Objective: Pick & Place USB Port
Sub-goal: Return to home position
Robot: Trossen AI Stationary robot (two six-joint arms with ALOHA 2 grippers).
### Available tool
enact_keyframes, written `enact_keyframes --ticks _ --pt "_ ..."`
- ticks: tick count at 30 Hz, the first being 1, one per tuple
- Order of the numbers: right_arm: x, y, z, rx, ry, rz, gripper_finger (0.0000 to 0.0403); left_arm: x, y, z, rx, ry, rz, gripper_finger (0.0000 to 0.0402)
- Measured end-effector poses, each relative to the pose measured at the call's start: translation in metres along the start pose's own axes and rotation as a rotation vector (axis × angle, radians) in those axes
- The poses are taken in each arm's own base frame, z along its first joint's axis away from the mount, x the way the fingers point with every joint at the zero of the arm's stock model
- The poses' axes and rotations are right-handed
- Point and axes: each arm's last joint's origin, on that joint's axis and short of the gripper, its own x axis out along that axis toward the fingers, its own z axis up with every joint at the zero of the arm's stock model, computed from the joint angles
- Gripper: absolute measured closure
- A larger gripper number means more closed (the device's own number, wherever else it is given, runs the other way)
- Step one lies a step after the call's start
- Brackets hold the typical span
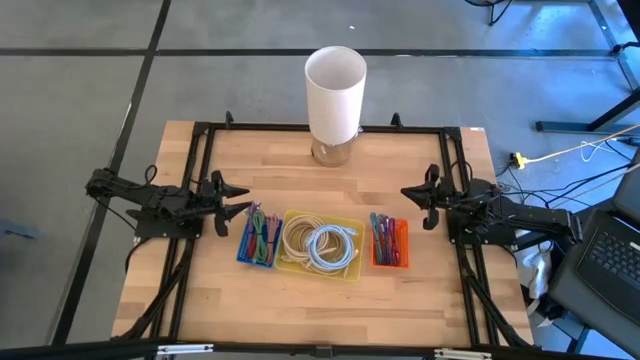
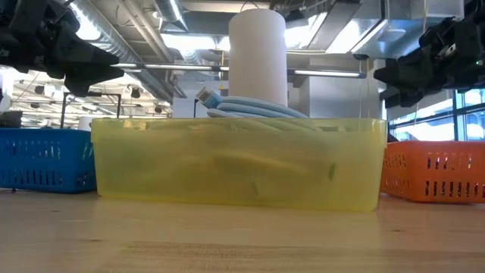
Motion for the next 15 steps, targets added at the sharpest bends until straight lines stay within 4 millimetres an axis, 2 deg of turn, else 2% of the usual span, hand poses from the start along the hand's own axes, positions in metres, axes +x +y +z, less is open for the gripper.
enact_keyframes --ticks 15 --pt "0.0 0.0 0.0 0.0 0.0 0.0 0.0384 0.0 0.0 0.0 0.0 0.0 0.0 0.0216"
